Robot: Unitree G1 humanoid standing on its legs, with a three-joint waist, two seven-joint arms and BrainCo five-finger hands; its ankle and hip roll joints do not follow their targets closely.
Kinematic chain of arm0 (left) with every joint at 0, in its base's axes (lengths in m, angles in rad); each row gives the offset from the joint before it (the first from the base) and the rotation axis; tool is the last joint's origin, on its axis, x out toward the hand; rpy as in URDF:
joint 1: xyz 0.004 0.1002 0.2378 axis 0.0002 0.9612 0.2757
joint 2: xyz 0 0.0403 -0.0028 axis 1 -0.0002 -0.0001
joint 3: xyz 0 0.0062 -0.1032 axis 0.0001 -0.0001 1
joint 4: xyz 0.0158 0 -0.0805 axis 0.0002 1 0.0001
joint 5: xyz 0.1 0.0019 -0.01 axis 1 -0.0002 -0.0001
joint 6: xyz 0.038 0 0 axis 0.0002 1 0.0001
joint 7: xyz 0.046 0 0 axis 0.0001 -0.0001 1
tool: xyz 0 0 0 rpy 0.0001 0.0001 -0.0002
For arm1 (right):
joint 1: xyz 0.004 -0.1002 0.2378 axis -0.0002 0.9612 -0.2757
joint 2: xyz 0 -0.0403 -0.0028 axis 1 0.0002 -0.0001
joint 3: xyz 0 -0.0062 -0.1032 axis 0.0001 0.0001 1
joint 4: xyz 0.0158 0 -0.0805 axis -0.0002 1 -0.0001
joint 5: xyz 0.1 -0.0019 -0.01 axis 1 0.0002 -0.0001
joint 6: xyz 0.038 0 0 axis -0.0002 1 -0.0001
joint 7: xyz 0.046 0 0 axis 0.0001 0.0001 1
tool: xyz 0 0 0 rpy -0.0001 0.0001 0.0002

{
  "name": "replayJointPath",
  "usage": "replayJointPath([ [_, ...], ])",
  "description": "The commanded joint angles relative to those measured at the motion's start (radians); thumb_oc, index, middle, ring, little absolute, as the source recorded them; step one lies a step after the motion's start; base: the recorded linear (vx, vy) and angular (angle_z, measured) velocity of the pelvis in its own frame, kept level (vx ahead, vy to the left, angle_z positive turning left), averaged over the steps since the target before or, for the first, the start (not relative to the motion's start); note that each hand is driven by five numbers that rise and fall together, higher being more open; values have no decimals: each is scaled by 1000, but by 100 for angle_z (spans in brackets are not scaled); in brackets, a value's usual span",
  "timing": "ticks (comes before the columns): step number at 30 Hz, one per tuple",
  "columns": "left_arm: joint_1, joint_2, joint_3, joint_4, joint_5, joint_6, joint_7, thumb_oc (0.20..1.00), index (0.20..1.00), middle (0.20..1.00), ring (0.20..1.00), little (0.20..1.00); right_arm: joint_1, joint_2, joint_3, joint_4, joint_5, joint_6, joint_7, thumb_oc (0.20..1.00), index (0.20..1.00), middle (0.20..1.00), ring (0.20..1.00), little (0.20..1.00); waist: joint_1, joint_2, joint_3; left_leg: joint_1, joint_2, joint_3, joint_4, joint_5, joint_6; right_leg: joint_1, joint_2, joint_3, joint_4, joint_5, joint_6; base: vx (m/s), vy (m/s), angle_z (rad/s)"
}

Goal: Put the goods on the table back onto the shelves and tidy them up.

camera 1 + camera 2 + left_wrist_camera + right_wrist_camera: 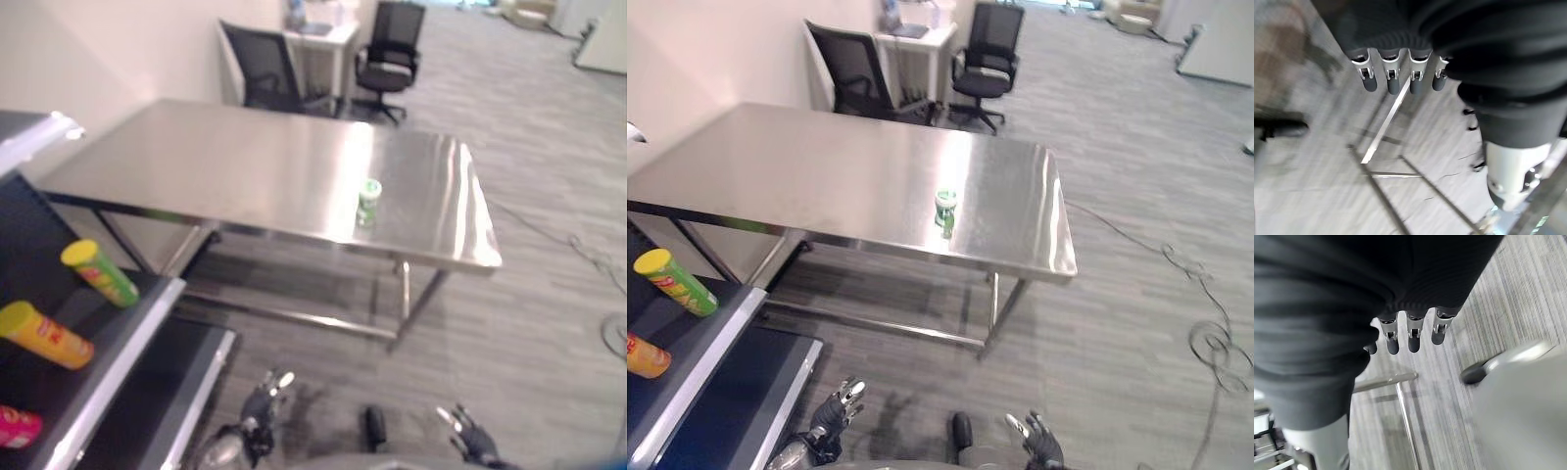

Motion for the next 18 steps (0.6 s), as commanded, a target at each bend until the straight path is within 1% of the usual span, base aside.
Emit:
replayJointPath([
  [1,-13,-6,-31,-24,-14,-30,-9,1000,1000,1000,1000,1000,-48,-60,-55,-42,-22,-38,-21,1000,1000,1000,1000,1000,4,57,-4,-47,78,135,-33,186,-68,36,14,-36,-72,-21,-28,98,-91,46],
  [2,-11,-4,-32,-16,-7,-31,-6,1000,1000,1000,1000,1000,-47,-65,-63,-6,-26,-41,-27,1000,1000,1000,1000,1000,4,55,-6,-41,88,143,-33,199,-73,44,18,-43,-74,-20,-24,97,-90,33],
  [5,-6,-7,-36,-16,-3,-32,-9,1000,1000,1000,1000,1000,-49,-74,-70,17,-28,-42,-38,1000,1000,1000,1000,1000,1,49,-9,-38,99,154,-10,211,-82,58,17,-50,-76,-19,-22,118,-127,25],
  [7,-8,3,-35,-10,1,-30,-10,1000,1000,1000,1000,1000,-46,-77,-67,26,-37,-38,-35,1000,1000,1000,1000,1000,0,33,-6,-62,107,154,105,216,-96,72,17,-54,-76,-15,-19,97,-214,20],
  [8,-11,7,-37,-12,-2,-27,-9,1000,1000,1000,1000,1000,-42,-91,-71,53,-42,-31,-49,1000,1000,1000,1000,1000,11,1,15,-131,91,144,290,208,-111,98,3,-52,-71,-10,-17,59,-322,12],
  [9,-16,7,-37,-14,-5,-26,-7,1000,1000,1000,1000,1000,-42,-102,-78,74,-40,-28,-61,1000,1000,1000,1000,1000,21,-20,38,-185,72,141,408,187,-116,112,-14,-55,-67,-2,-17,24,-257,12],
  [10,-17,7,-37,-14,-5,-26,-7,1000,1000,1000,1000,1000,-44,-101,-79,75,-40,-29,-61,1000,1000,1000,1000,1000,19,-18,40,-195,74,139,424,180,-116,111,-13,-57,-66,-2,-17,-26,-170,45],
  [11,-22,13,-30,-11,-4,-27,2,1000,1000,1000,1000,1000,-40,-109,-91,93,-38,-28,-74,1000,1000,1000,1000,1000,26,-36,55,-225,75,149,473,168,-122,124,-25,-55,-62,2,-16,33,-105,40],
  [12,-29,18,-23,-7,-5,-26,7,1000,1000,1000,1000,1000,-39,-115,-110,113,-32,-31,-89,1000,1000,1000,1000,1000,23,-38,58,-244,116,177,460,151,-125,141,-26,-61,-68,-8,-16,67,-98,33],
  [13,-32,19,-13,0,-3,-27,6,1000,1000,1000,1000,1000,-42,-119,-150,142,-18,-34,-104,1000,1000,1000,1000,1000,14,-34,49,-232,165,214,367,161,-116,140,-27,-66,-74,-8,-16,135,4,0],
  [14,-25,15,0,16,4,-30,2,1000,1000,1000,1000,1000,-30,-129,-218,144,1,-38,-121,1000,1000,1000,1000,1000,8,-23,34,-187,191,251,225,165,-118,146,-21,-69,-76,-22,-16,166,60,3],
  [15,-21,16,5,23,7,-31,-4,1000,1000,1000,1000,1000,-21,-134,-254,128,9,-36,-122,1000,1000,1000,1000,1000,5,-16,20,-180,196,259,126,159,-115,147,-14,-73,-76,-28,-16,244,98,20],
  [16,-19,22,0,30,7,-28,-6,1000,1000,1000,1000,1000,-2,-151,-328,84,33,-33,-127,1000,1000,1000,1000,1000,-2,-4,10,-150,196,275,-10,182,-109,157,-12,-80,-76,-32,-16,189,105,28],
  [17,-13,7,24,38,8,-32,-13,1000,1000,1000,1000,1000,-11,-179,-369,94,55,-30,-153,1000,1000,1000,1000,1000,-9,9,-8,-116,179,235,5,180,-113,150,-2,-74,-76,-31,-18,153,131,28],
  [18,-11,7,22,45,23,-35,-6,1000,1000,1000,1000,1000,-5,-217,-425,103,78,-37,-187,1000,1000,1000,1000,1000,-21,16,-22,-104,168,219,-30,176,-114,140,2,-74,-76,-45,-25,60,149,-5],
])
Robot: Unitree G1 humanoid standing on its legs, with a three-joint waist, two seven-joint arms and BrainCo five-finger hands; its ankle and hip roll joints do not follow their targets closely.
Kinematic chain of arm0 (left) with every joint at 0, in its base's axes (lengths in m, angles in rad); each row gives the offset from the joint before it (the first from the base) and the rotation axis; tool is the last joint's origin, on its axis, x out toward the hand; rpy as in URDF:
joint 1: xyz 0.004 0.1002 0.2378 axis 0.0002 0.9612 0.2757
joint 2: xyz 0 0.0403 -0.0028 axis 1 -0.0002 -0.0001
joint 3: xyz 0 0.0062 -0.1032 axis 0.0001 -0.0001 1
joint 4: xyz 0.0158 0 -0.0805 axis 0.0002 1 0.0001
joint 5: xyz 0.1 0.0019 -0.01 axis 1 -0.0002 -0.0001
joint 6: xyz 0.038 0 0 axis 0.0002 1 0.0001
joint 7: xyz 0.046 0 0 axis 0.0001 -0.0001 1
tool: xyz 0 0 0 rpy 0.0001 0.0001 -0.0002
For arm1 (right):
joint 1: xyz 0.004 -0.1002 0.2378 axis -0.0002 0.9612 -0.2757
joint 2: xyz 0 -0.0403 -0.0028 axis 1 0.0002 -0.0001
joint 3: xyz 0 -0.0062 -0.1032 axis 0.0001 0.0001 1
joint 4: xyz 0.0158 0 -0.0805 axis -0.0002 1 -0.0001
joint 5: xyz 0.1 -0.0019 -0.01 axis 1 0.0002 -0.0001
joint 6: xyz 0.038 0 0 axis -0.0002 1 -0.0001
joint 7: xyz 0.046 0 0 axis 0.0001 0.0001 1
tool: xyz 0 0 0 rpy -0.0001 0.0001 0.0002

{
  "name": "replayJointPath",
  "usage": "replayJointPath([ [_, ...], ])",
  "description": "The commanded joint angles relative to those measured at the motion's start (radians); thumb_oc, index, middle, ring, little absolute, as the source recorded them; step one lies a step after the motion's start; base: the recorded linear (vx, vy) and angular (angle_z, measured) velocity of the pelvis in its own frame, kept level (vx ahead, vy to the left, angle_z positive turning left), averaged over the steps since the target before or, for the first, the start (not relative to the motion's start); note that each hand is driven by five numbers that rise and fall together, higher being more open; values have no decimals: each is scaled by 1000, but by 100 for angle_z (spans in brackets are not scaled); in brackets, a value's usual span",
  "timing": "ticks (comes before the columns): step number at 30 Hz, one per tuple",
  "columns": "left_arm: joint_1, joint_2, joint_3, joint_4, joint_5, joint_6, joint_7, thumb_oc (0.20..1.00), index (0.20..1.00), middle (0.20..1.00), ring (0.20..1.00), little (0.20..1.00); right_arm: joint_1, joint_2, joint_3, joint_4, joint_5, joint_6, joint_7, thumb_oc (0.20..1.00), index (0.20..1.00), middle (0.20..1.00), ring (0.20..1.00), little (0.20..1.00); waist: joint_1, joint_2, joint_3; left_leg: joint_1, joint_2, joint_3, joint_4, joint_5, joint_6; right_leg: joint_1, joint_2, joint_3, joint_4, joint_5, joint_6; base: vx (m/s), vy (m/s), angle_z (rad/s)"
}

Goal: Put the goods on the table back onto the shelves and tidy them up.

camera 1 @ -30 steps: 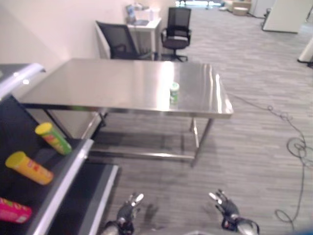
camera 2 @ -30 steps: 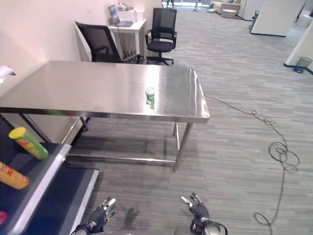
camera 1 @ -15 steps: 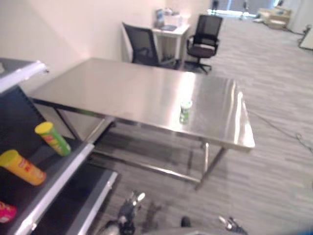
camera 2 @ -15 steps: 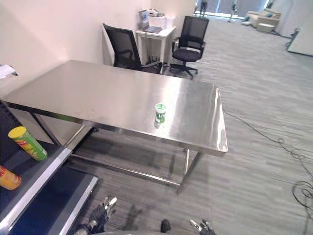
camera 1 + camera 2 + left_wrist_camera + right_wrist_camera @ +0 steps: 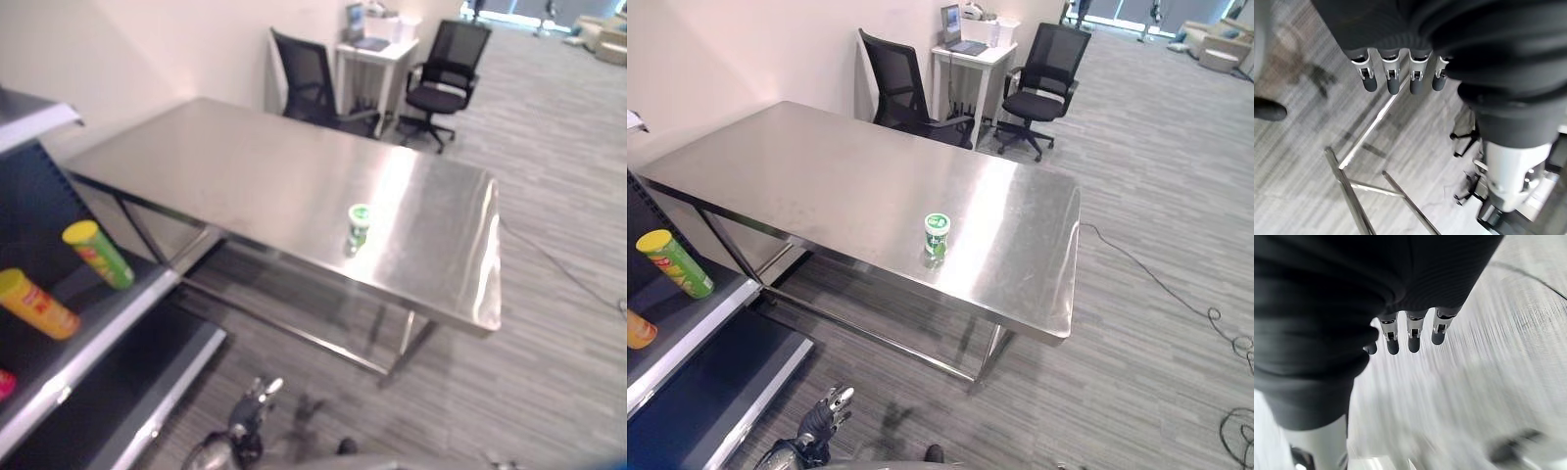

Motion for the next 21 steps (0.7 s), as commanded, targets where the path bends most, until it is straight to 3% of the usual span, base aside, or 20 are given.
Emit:
replayJointPath([
  [1,48,-24,0,-26,18,-40,-17,1000,1000,1000,1000,1000,11,-180,-91,-51,86,-22,-91,1000,1000,1000,1000,1000,-15,50,-85,88,-34,-22,-75,131,22,24,-76,74,8,36,71,44,179,-30],
  [2,55,-25,2,-21,18,-38,-25,1000,1000,1000,1000,1000,16,-240,-138,-145,94,-7,-116,1000,1000,1000,1000,1000,-22,55,-93,88,-47,-16,-75,117,27,23,-82,71,8,39,71,14,129,-36],
  [5,56,-33,8,-5,27,-39,-22,1000,1000,1000,1000,1000,20,-275,-191,-295,90,4,-172,1000,1000,1000,1000,1000,-36,67,-100,84,-61,-15,-75,104,35,19,-87,71,8,38,75,18,135,-2],
  [6,48,-37,21,8,29,-39,-7,1000,1000,1000,1000,1000,-25,-271,-182,-535,68,37,-204,1000,1000,1000,1000,1000,-40,72,-97,83,-74,-10,-75,110,38,13,-94,67,12,42,77,18,174,-12],
  [7,41,-33,29,23,27,-37,0,1000,1000,1000,1000,1000,-70,-316,-156,-652,62,58,-210,1000,1000,1000,1000,1000,-34,73,-92,90,-77,-10,-75,112,38,17,-95,65,15,42,78,-9,120,-13],
  [10,40,-33,31,24,27,-37,-1,1000,1000,1000,1000,1000,-71,-315,-155,-654,62,60,-211,1000,1000,1000,1000,1000,-36,72,-94,86,-78,-11,-75,114,38,13,-96,64,14,44,78,4,25,-10],
  [11,35,-34,29,25,19,-37,11,1000,1000,1000,1000,1000,-191,-414,-15,-814,22,90,-239,1000,1000,1000,1000,1000,-7,68,-81,92,-87,-14,-75,125,41,24,-98,57,13,42,84,4,40,19],
  [12,35,-23,27,20,12,-39,14,1000,1000,1000,1000,1000,-309,-451,158,-1010,74,100,-180,1000,1000,1000,1000,1000,14,55,-68,89,-90,-21,-75,128,44,31,-98,53,13,44,84,5,35,8],
  [14,35,-25,35,14,10,-40,14,1000,1000,1000,1000,1000,-340,-443,213,-1037,99,107,-171,1000,1000,1000,1000,1000,15,52,-64,90,-92,-25,-75,127,46,37,-98,49,12,41,85,-2,-11,-16],
  [16,53,-23,44,1,-1,-42,13,1000,1000,1000,1000,1000,-389,-535,346,-1028,129,117,-117,1000,1000,1000,1000,1000,30,40,-59,91,-91,-26,-75,125,45,47,-99,46,10,41,87,0,-12,19],
  [17,53,-23,44,1,-1,-42,13,1000,1000,1000,1000,1000,-390,-535,347,-1028,129,117,-117,1000,1000,1000,1000,1000,29,40,-58,91,-91,-27,-75,125,45,48,-99,46,10,41,87,12,-46,65],
  [18,65,-24,57,6,-11,-52,13,1000,1000,1000,1000,1000,-465,-603,511,-1005,171,136,-66,1000,1000,1000,1000,1000,47,35,-55,90,-87,-27,-75,121,46,53,-98,41,8,39,92,13,-40,60],
  [21,79,-32,70,13,-18,-57,16,1000,1000,1000,1000,1000,-556,-638,667,-1006,184,138,-29,1000,1000,1000,1000,1000,63,37,-48,88,-84,-29,-75,116,49,59,-96,37,8,35,96,12,-42,9],
])
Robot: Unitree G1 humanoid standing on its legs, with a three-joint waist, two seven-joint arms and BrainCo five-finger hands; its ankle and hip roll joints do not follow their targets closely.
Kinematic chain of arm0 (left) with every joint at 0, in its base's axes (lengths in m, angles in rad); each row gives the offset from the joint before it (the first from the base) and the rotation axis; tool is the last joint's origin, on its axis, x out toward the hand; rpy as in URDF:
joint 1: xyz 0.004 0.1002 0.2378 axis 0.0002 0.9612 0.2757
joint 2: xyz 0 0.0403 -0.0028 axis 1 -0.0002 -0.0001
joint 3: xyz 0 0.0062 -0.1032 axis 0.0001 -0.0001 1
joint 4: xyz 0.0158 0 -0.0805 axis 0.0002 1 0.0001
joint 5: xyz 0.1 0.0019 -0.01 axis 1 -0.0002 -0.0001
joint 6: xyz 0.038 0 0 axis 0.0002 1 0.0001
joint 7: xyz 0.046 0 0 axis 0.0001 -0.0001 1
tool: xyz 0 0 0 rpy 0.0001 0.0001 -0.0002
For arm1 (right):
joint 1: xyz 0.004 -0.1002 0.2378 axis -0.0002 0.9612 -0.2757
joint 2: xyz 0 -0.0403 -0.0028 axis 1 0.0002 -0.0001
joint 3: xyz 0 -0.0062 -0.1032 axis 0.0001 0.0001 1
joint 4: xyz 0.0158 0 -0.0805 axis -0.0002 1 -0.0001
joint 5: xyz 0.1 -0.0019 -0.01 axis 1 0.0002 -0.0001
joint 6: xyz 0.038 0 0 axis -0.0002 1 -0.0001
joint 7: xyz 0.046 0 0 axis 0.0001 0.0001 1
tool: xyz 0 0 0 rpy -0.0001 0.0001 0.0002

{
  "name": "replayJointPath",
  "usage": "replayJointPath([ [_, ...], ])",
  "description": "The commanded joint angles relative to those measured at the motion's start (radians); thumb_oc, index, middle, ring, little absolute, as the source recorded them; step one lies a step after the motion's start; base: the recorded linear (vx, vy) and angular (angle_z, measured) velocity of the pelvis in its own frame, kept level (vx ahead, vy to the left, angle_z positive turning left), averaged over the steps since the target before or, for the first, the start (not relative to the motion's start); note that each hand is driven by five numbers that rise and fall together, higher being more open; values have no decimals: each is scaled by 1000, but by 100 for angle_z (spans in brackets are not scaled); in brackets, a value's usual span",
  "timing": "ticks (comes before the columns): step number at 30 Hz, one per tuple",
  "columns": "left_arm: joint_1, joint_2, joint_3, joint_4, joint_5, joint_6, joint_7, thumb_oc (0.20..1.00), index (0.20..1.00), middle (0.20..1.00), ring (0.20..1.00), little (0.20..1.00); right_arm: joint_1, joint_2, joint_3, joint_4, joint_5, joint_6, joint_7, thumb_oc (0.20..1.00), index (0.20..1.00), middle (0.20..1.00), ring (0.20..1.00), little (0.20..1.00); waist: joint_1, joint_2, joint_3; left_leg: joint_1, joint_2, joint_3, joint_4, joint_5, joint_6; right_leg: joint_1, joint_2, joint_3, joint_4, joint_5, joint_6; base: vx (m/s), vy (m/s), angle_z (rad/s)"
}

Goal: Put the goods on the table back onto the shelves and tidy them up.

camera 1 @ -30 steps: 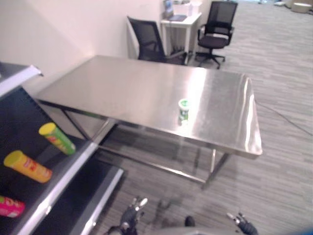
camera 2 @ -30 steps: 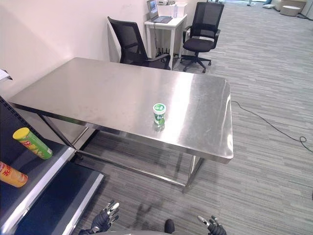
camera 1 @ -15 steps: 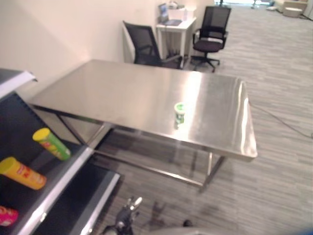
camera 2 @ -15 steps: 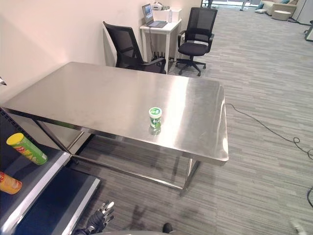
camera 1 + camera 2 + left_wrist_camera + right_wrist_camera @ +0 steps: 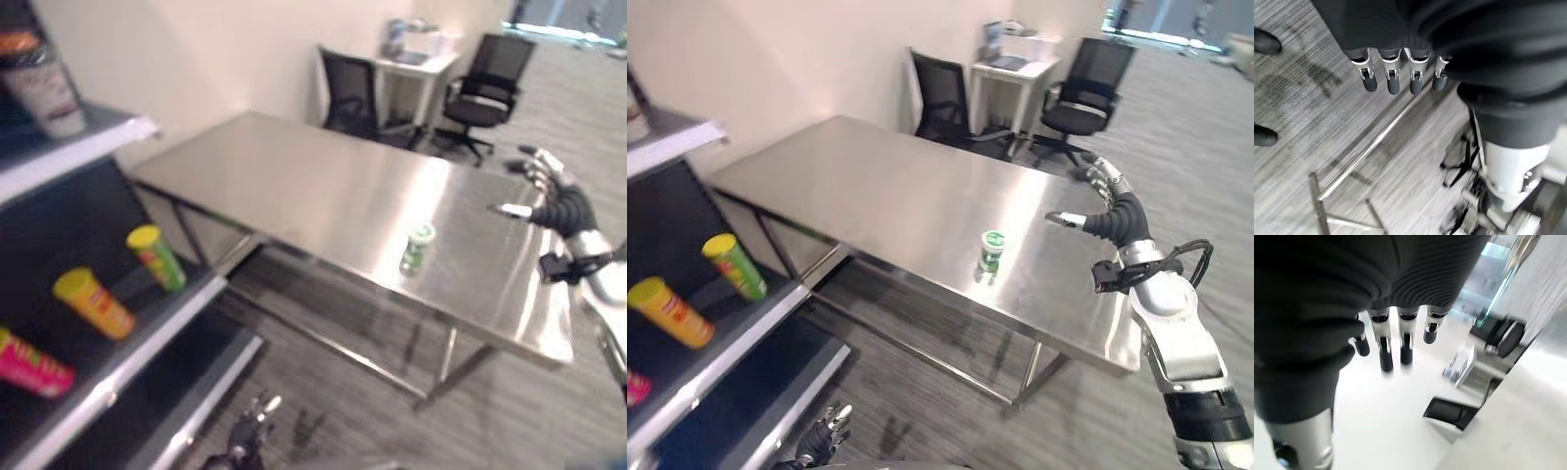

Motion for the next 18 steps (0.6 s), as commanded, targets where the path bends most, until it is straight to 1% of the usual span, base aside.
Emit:
replayJointPath([
  [1,-42,-4,12,47,-7,-37,3,1000,1000,1000,1000,1000,-19,-34,6,2,55,-15,50,1000,1000,1000,1000,1000,-26,35,21,-3,20,7,-16,54,-4,44,-35,39,2,2,6,9,-33,-3],
  [2,-32,-8,16,37,-9,-34,4,1000,1000,1000,1000,1000,-64,-28,62,2,58,-16,59,1000,1000,1000,1000,1000,-18,37,24,-7,22,6,-16,52,-2,45,-35,36,2,0,8,7,-38,2],
  [3,-20,-7,13,42,-9,-35,4,1000,1000,1000,1000,1000,-87,-40,107,31,57,-18,77,1000,1000,1000,1000,1000,-10,38,25,-11,25,7,-16,51,-2,46,-36,32,2,-3,9,8,-51,1],
  [4,-18,-10,14,43,-12,-36,5,1000,1000,1000,1000,1000,-100,-46,134,54,47,-14,87,1000,1000,1000,1000,1000,-8,40,27,-14,27,6,-16,50,-2,46,-36,31,2,-5,10,3,-35,3],
  [5,-18,-11,16,43,-12,-36,5,1000,1000,1000,1000,1000,-103,-46,137,56,47,-15,87,1000,1000,1000,1000,1000,-10,40,27,-15,27,6,-16,50,-2,46,-36,30,2,-5,10,-4,-31,2],
  [7,-3,-25,23,28,-21,-36,5,1000,1000,1000,1000,1000,-157,-56,195,115,1,-2,96,1000,1000,1000,1000,1000,3,48,34,-27,32,8,-16,49,-1,44,-37,23,2,-7,14,-6,-41,5],
  [10,-2,-25,31,33,-21,-36,5,1000,1000,1000,1000,1000,-177,-36,209,135,-15,13,104,1000,1000,1000,1000,1000,7,51,37,-33,36,9,-16,52,-2,44,-38,20,2,-8,15,3,-34,4],
  [11,1,-25,34,29,-23,-37,5,1000,1000,1000,1000,1000,-205,-53,237,180,-57,31,114,1000,1000,1000,1000,1000,14,52,40,-36,39,9,-16,54,-3,45,-38,17,2,-8,14,0,0,0],
  [13,1,-26,35,29,-23,-37,5,1000,1000,1000,1000,1000,-208,-53,239,181,-57,31,115,1000,1000,1000,1000,1000,13,52,40,-37,39,9,-16,54,-3,45,-38,16,2,-8,14,0,0,0],
  [14,4,-30,35,24,-24,-39,5,1000,1000,1000,1000,1000,-230,-61,257,220,-99,46,119,1000,1000,1000,1000,1000,21,53,44,-39,43,9,-16,54,-3,45,-39,12,2,-7,14,0,0,0],
  [16,2,-32,37,27,-23,-42,4,1000,1000,1000,1000,1000,-256,-25,257,278,-108,50,121,1000,1000,1000,1000,1000,29,55,46,-41,46,7,-16,55,-4,45,-40,10,2,-7,15,1,-22,0],
  [18,3,-32,37,22,-24,-42,3,1000,1000,1000,1000,1000,-267,-19,262,299,-110,46,125,1000,1000,1000,1000,1000,33,56,47,-42,46,7,-16,55,-4,45,-40,9,2,-7,15,0,0,0],
])
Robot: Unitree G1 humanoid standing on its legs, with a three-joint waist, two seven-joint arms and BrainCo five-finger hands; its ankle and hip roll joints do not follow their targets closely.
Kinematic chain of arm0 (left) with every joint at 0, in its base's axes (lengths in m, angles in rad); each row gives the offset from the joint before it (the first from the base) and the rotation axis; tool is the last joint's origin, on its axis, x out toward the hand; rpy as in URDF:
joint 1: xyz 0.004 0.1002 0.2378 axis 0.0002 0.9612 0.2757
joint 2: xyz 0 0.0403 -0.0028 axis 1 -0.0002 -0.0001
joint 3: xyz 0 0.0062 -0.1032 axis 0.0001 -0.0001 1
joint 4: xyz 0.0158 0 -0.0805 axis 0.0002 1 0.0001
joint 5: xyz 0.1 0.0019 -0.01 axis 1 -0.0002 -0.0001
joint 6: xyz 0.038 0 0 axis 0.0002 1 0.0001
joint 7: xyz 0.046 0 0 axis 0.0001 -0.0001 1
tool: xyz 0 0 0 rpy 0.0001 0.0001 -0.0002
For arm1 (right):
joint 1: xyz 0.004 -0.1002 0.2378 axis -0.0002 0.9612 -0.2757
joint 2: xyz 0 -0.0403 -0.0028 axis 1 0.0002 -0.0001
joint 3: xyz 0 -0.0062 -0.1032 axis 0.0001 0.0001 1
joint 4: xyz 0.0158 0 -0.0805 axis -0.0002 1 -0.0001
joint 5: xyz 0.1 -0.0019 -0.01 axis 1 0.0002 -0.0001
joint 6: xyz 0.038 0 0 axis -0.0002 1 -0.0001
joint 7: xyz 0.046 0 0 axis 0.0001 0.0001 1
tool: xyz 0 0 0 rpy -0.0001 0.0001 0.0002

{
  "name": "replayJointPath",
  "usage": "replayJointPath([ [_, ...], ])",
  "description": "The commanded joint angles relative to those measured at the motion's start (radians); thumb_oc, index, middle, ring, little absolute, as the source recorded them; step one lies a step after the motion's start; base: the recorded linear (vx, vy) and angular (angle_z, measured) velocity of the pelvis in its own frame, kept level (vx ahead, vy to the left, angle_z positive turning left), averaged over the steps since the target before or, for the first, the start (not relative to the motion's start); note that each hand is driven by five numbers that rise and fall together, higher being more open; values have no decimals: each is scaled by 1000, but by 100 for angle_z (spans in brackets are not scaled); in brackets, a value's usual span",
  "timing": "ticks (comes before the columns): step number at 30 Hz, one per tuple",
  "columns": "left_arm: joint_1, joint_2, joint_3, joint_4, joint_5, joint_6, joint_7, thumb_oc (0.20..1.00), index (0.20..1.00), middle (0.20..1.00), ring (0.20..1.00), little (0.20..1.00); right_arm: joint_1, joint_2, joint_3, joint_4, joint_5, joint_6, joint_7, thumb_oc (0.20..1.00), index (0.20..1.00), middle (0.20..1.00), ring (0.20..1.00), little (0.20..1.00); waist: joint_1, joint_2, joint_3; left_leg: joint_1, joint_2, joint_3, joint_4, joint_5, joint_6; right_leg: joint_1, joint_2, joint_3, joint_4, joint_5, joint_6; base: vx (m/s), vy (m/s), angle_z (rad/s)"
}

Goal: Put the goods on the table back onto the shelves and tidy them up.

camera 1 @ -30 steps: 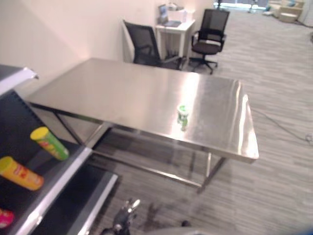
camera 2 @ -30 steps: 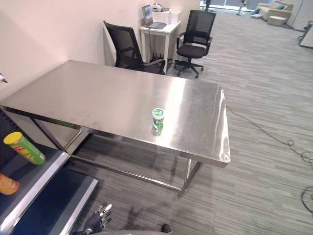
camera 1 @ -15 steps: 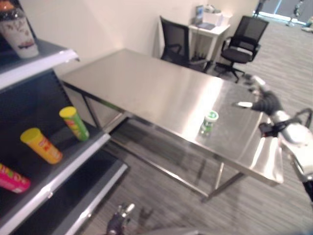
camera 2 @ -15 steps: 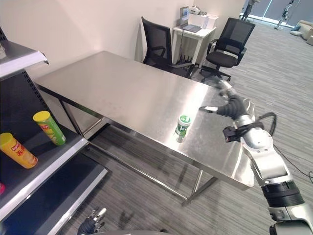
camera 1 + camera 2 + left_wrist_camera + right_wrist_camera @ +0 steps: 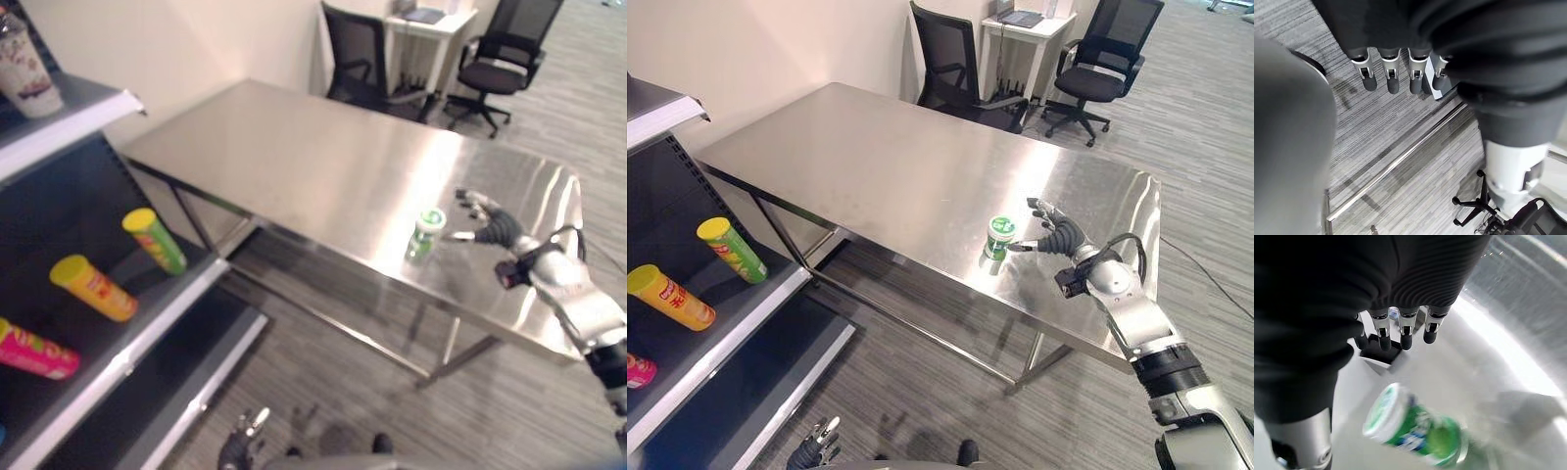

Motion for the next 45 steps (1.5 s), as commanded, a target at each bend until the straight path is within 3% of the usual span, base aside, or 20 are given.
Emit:
replayJointPath([
  [1,4,0,-41,-5,-24,-31,-12,1000,1000,1000,1000,1000,-122,11,12,44,-4,-31,3,1000,1000,1000,1000,1000,27,9,-33,-40,45,25,-16,53,-6,40,-39,23,2,-3,16,0,0,0],
  [23,4,-8,-53,-24,-29,-22,-17,1000,1000,1000,1000,1000,-222,4,116,194,-23,-55,26,1000,1000,1000,1000,1000,51,-2,-16,-47,57,28,-16,51,-9,48,-43,8,2,-6,19,6,1,3],
  [29,1,-4,-51,-26,-27,-23,-20,1000,1000,1000,1000,1000,-255,70,104,245,-10,-60,20,1000,1000,1000,1000,1000,73,-12,-4,-50,59,26,-16,53,-9,49,-44,0,2,-7,20,4,6,2],
  [45,4,-10,-41,-41,-34,-24,-24,1000,1000,1000,1000,1000,-323,69,155,313,-54,-57,15,1000,1000,1000,1000,1000,96,-14,17,-56,62,24,-16,55,-12,57,-54,-14,2,-3,20,1,2,1],
])
